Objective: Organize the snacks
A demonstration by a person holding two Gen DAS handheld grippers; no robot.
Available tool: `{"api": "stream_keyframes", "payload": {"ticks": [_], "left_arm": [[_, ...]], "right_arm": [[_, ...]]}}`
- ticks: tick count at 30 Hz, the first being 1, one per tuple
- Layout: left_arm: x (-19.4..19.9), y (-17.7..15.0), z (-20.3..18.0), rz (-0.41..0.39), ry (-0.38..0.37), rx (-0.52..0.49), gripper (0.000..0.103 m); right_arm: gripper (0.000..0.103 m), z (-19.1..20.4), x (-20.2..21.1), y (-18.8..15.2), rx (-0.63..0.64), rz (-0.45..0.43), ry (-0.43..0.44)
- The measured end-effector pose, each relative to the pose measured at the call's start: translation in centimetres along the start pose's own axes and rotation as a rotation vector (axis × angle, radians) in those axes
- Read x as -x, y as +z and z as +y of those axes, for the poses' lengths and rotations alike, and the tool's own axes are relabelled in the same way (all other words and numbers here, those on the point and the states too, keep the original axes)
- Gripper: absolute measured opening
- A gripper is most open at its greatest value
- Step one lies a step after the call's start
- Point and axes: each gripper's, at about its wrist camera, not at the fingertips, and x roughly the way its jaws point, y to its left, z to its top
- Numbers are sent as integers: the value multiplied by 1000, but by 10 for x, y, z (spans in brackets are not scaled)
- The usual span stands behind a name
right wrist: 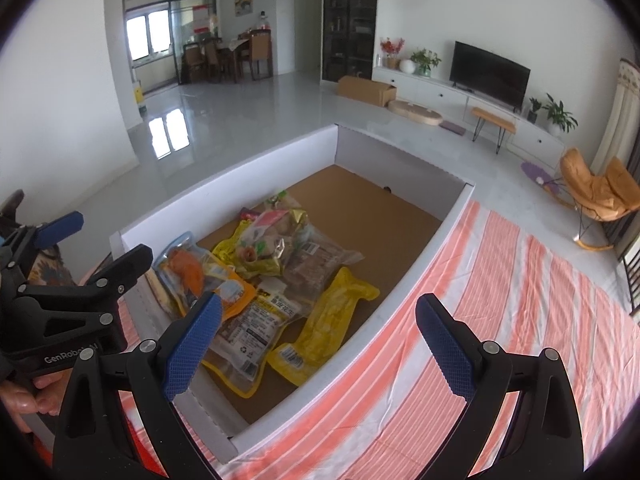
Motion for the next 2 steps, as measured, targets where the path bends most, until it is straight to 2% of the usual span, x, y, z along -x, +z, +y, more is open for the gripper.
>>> {"api": "stream_keyframes", "payload": {"ticks": [2], "left_arm": [[-1,0,0,8,-4,-8,103]], "right_arm": [[99,0,-2,0,-4,5,5]]}}
